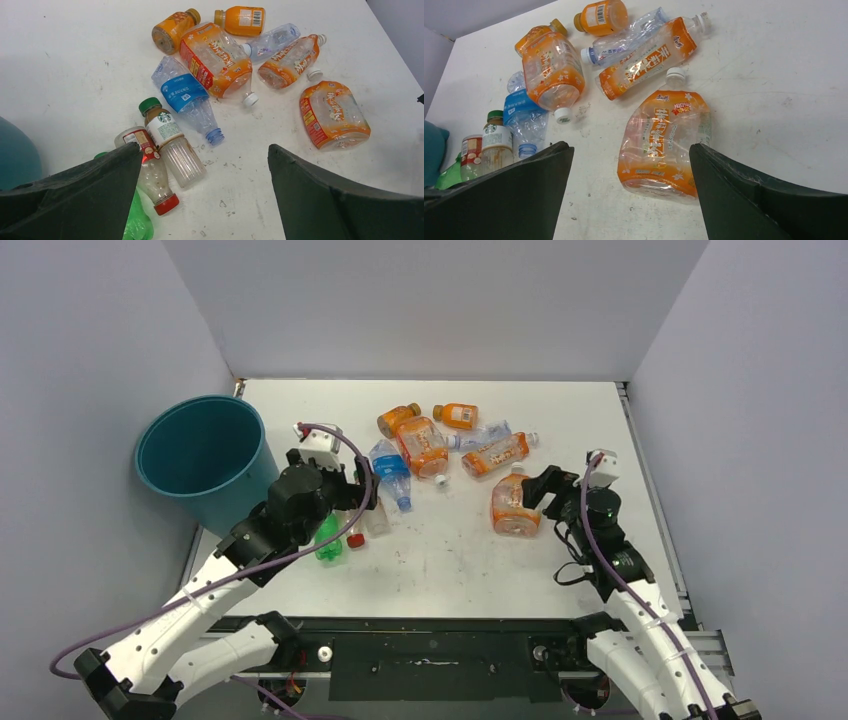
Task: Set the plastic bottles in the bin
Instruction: Pick up the plastic bottle at the center of the board.
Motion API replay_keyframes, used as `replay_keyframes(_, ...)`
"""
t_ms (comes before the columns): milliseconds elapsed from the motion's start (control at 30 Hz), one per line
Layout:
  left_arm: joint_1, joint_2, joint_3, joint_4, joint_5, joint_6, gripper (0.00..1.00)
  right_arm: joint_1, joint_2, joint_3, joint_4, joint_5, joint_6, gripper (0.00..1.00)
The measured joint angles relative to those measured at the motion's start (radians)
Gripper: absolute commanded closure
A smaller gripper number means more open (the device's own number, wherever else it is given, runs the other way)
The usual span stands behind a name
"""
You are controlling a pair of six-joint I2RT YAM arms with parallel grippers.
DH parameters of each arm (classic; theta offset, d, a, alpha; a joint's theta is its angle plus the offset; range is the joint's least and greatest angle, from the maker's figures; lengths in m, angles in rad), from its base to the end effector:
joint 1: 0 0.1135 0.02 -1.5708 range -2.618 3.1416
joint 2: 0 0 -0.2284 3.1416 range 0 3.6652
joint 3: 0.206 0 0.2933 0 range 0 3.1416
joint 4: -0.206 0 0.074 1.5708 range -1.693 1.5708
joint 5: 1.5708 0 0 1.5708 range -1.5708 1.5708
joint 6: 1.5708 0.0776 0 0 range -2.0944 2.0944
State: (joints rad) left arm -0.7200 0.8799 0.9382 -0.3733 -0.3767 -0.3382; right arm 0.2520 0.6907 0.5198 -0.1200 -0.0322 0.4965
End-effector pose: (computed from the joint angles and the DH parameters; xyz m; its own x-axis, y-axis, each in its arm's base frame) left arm 0.2418 -0.1741 0.3209 -0.3359 -0.1157 -0.9348 0.2531 0.9448 -0.2079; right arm 0.2727 0.0728 0.2258 -0.3772 0.3945 -0.8379 -0.1131 0.8783 0.4645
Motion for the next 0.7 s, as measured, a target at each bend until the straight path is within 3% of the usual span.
replay_keyframes(167,0.000,-0.040,-0.028,0.016,-0.002,0.001,0.04,-0.013,0.107,0.053,-0.050,0.062,0.038,0.10)
replay_keyframes(367,0.000,-0.130,-0.100,0.076,0.084,0.027,0.04,-0.151,0.266,0.028,-0.033,-0.017,0.124,0.10)
replay_keyframes(700,-0.010,-0.209,-0.150,0.175,0.125,0.017,0.04,-0.220,0.523,-0.051,0.210,-0.148,0.239,0.09)
